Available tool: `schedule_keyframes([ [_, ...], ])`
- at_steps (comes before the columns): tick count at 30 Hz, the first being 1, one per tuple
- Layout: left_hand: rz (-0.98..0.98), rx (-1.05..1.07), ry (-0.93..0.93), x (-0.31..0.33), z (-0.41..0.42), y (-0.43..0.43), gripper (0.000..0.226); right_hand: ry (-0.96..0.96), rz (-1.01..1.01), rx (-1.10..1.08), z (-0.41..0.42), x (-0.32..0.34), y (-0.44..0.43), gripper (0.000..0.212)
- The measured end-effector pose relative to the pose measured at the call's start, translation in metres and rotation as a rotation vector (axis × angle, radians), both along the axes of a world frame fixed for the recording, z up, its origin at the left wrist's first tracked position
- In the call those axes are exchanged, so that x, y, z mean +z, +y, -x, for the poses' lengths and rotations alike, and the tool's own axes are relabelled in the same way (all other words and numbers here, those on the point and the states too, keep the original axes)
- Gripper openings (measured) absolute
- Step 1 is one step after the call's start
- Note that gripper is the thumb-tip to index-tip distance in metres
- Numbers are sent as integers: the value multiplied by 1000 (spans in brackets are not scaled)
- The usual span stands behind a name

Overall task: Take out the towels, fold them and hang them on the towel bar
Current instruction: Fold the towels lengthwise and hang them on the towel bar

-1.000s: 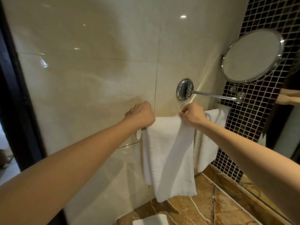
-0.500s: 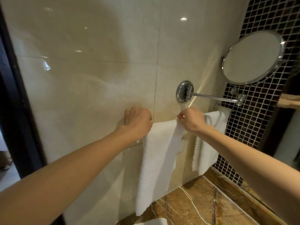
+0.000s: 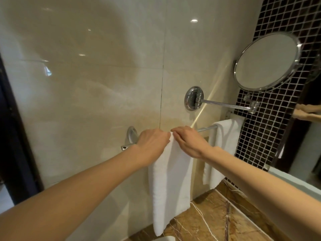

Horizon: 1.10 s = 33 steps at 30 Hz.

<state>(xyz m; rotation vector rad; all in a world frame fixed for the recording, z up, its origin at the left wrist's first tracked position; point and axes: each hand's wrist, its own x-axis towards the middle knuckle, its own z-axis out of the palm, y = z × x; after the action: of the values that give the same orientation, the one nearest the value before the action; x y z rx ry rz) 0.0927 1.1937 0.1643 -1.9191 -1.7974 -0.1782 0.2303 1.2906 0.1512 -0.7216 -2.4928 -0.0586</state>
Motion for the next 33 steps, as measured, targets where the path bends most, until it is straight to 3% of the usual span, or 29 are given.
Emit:
schedule_keyframes([
  [4, 61, 59, -99, 5, -2, 4, 27, -12, 78, -21, 2, 5, 5, 36],
  [10, 236, 112, -419, 28, 2, 10, 33, -62, 189, -62, 8, 18, 4, 34],
  [16, 65, 42, -243, 23, -6, -7, 35, 132, -45, -64, -9, 10, -13, 27],
  [29, 133, 139, -316, 26, -7, -4, 38, 66, 100, -46, -1, 12, -2, 28],
  [33, 61, 131, -194, 24, -11, -14, 29, 18, 110, -84, 2, 14, -3, 29],
])
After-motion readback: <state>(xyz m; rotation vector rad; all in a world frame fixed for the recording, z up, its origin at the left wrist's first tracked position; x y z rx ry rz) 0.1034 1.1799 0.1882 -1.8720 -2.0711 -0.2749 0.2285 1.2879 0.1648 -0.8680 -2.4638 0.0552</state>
